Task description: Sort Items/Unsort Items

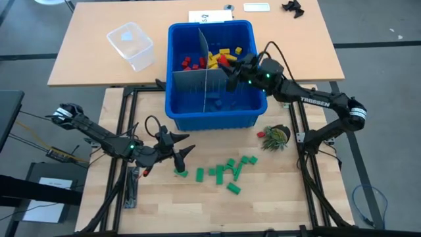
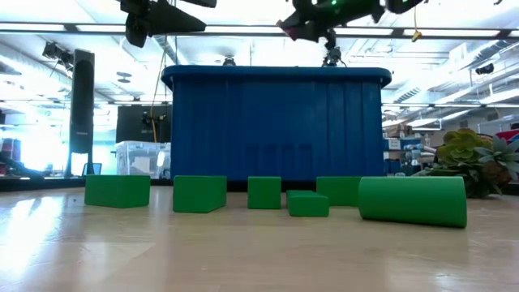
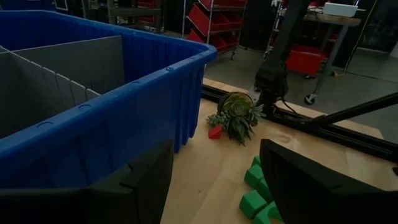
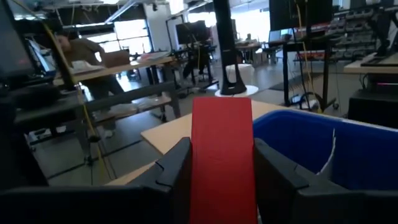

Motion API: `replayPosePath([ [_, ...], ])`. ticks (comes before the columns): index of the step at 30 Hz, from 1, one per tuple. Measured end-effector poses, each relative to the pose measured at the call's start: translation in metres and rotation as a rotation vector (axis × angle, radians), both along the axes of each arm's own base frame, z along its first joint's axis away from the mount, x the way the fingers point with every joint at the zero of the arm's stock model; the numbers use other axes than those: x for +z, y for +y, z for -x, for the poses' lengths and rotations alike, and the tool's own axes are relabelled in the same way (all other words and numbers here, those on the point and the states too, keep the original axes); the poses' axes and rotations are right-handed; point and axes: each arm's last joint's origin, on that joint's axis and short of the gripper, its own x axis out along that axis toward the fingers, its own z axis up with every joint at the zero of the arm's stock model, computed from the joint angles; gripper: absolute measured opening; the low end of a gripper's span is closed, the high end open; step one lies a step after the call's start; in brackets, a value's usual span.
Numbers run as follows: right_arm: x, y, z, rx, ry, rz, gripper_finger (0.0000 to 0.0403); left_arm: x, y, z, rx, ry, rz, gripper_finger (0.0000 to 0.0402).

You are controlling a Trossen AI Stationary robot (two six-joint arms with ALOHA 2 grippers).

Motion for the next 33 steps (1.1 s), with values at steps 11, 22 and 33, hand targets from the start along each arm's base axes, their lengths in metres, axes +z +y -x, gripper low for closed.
replayPosePath([
  [11, -0.003, -0.073, -0.064, 0.004, 0.066, -0.011, 0.013, 0.0, 0.0, 0.0, 0.0, 0.0, 0.0, 0.0248],
  [22, -0.038, -0.148, -0.117, -0.068, 0.122, -0.024, 0.0151, 0.0, 0.0, 0.0, 0.0, 0.0, 0.0, 0.0248],
  [33, -0.01, -0.125, -0.104, -0.025, 0.369, 0.02, 0.026, 0.0, 0.0, 0.0, 0.0, -0.001, 0.0, 0.0248],
])
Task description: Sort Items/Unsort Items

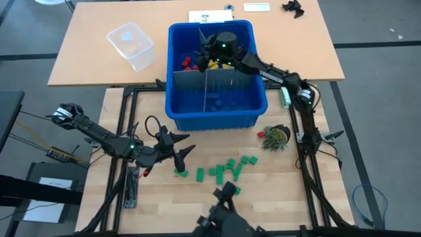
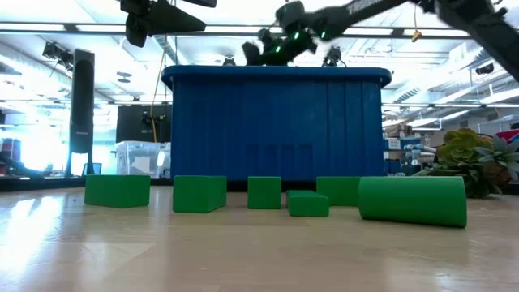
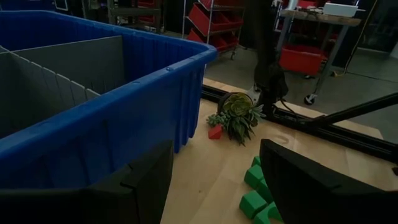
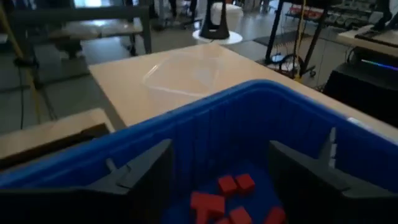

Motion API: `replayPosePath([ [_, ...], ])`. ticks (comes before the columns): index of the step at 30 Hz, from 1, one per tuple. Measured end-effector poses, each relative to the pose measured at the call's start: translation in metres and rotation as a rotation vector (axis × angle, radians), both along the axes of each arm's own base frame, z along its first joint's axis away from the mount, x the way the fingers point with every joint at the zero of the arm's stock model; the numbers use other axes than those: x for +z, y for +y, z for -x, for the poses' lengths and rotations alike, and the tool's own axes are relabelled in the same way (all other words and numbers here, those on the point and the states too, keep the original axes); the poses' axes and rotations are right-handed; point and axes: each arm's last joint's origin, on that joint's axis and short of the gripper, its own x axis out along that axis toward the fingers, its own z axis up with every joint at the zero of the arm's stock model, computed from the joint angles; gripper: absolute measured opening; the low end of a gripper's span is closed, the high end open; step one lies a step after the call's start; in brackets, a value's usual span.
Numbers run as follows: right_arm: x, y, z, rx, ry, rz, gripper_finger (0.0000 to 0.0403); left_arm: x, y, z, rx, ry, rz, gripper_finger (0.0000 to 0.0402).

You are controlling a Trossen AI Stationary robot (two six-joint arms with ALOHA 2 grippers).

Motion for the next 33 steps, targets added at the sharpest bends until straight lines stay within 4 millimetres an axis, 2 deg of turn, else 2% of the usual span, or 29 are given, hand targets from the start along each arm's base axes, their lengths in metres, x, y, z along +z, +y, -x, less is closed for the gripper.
replayPosePath([
  [4, 0.034, 0.031, 0.024, 0.044, 0.101, 0.011, 0.027, 0.0, 0.0, 0.0, 0.0, 0.001, 0.0, 0.0248],
  [10, 0.08, 0.095, 0.074, 0.123, 0.23, -0.051, 0.0263, 0.0, 0.0, 0.0, 0.0, 0.0, 0.0, 0.0248],
  [14, 0.101, 0.138, 0.11, 0.145, 0.267, -0.063, 0.0255, 0.0, 0.0, 0.0, 0.0, 0.001, -0.001, 0.0248],
  [17, 0.11, 0.167, 0.138, 0.141, 0.281, -0.086, 0.025, 0.0, 0.0, 0.0, 0.0, 0.0, 0.0, 0.0248],
  [21, 0.107, 0.2, 0.176, 0.155, 0.322, -0.19, 0.0247, 0.0, 0.0, 0.0, 0.0, 0.0, 0.0, 0.0248],
  [26, 0.086, 0.233, 0.217, 0.165, 0.34, -0.337, 0.0247, 0.0, 0.0, 0.0, 0.0, 0.0, 0.0, 0.0248],
  [30, 0.059, 0.251, 0.241, 0.165, 0.336, -0.405, 0.0245, 0.0, 0.0, 0.0, 0.0, 0.001, 0.0, 0.0248],
  [33, 0.034, 0.259, 0.249, 0.173, 0.345, -0.427, 0.0245, 0.0, 0.0, 0.0, 0.0, 0.0, 0.0, 0.0248],
])
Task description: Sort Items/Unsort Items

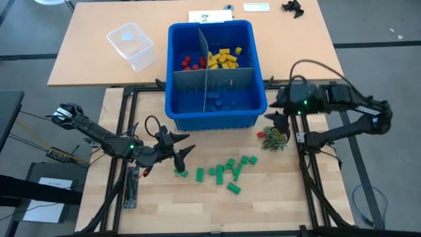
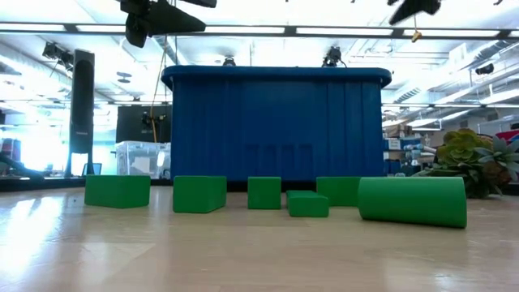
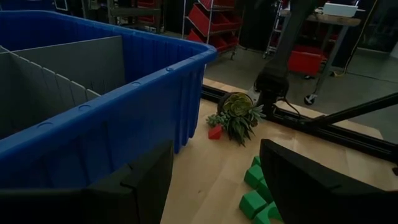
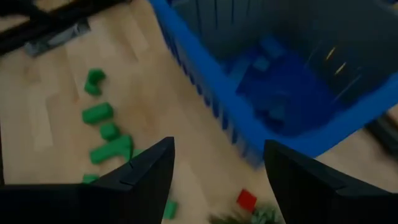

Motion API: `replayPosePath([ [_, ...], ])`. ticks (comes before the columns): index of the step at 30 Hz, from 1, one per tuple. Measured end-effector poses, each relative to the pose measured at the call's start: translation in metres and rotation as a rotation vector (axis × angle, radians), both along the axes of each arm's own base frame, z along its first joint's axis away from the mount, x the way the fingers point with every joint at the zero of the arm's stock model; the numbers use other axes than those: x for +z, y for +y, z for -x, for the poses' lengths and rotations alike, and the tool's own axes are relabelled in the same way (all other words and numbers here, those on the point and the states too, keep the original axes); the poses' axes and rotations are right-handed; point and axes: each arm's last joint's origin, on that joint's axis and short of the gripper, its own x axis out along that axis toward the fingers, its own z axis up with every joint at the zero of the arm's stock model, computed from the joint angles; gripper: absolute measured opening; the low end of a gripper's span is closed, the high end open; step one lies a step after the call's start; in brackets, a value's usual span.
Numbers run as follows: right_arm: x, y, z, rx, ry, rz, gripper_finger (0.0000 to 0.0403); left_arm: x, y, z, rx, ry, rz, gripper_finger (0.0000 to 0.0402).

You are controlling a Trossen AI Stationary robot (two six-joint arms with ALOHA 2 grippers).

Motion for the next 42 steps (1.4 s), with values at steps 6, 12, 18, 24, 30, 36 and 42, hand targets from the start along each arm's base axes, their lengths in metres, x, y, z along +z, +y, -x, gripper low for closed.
replayPosePath([
  [6, -0.05, 0.013, -0.008, 0.069, 0.113, -0.029, 0.0245, 0.0, 0.0, 0.0, 0.0, 0.0, 0.0, 0.0248],
  [12, -0.094, 0.033, -0.021, 0.17, 0.291, -0.012, 0.0245, 0.0, 0.0, 0.0, 0.0, 0.0, 0.0, 0.0248],
  [18, -0.129, 0.043, -0.038, 0.24, 0.448, 0.099, 0.0245, 0.0, 0.0, 0.0, 0.0, 0.0, 0.0, 0.0248],
  [24, -0.165, 0.045, -0.058, 0.324, 0.617, 0.163, 0.0245, 0.0, 0.0, 0.0, 0.0, 0.0, 0.0, 0.0248],
  [30, -0.194, 0.04, -0.075, 0.328, 0.785, 0.22, 0.0239, 0.0, 0.0, 0.0, 0.0, 0.0, 0.0, 0.0248],
  [36, -0.212, 0.03, -0.085, 0.288, 0.886, 0.294, 0.0219, 0.0, 0.0, 0.0, 0.0, 0.0, 0.0, 0.0248],
  [42, -0.224, 0.022, -0.085, 0.238, 0.878, 0.332, 0.0197, 0.0, 0.0, 0.0, 0.0, 0.0, 0.0, 0.0248],
])
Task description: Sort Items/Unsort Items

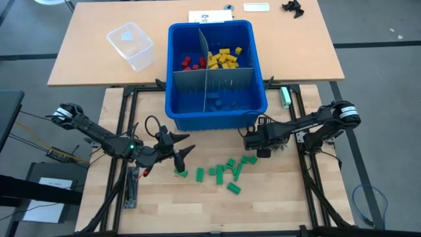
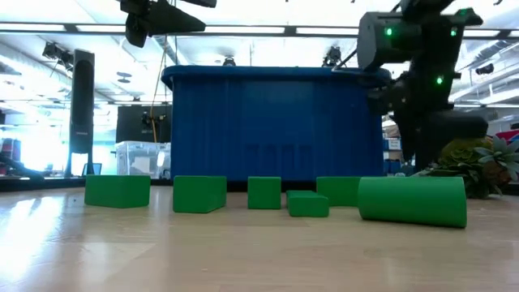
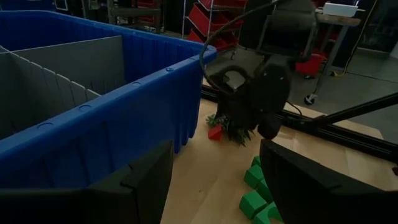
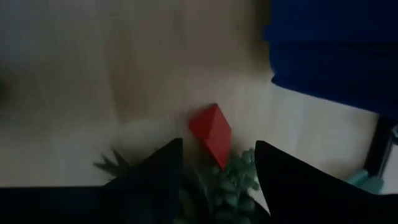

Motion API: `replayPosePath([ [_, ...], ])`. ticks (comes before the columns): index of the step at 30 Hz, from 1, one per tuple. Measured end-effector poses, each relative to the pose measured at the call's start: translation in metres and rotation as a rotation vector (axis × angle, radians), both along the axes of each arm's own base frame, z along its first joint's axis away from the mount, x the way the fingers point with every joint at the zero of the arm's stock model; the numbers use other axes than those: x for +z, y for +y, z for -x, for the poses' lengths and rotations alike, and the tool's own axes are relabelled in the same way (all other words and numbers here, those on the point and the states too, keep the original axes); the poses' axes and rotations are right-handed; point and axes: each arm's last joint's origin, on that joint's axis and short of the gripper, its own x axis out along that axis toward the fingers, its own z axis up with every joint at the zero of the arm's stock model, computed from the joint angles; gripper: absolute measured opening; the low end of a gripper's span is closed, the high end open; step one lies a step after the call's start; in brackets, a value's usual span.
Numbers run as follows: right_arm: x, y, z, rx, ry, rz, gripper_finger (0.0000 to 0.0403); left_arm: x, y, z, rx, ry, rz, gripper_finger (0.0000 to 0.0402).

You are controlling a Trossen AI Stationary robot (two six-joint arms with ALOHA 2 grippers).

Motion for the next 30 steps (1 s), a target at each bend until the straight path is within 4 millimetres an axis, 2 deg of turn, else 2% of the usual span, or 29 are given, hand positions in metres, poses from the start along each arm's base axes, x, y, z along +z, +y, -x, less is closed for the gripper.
replayPosePath([
  [8, -0.029, -0.012, 0.013, 0.02, 0.032, 0.009, 0.0189, 0.0, 0.0, 0.0, 0.0, 0.0, 0.0, 0.0248],
  [15, -0.042, -0.022, 0.018, 0.044, 0.011, 0.01, 0.0174, 0.0, 0.0, 0.0, 0.0, 0.0, 0.0, 0.0248],
  [19, -0.044, -0.025, 0.019, 0.035, 0.013, 0.005, 0.0138, 0.0, 0.0, 0.0, 0.0, 0.0, 0.0, 0.0248],
  [25, -0.044, -0.026, 0.02, 0.039, 0.022, -0.007, 0.0042, 0.0, 0.0, 0.0, 0.0, 0.0, 0.0, 0.0248],
  [30, -0.04, -0.022, 0.021, 0.056, 0.005, -0.009, 0.0014, 0.0, 0.0, 0.0, 0.0, 0.0, 0.0, 0.0248],
])
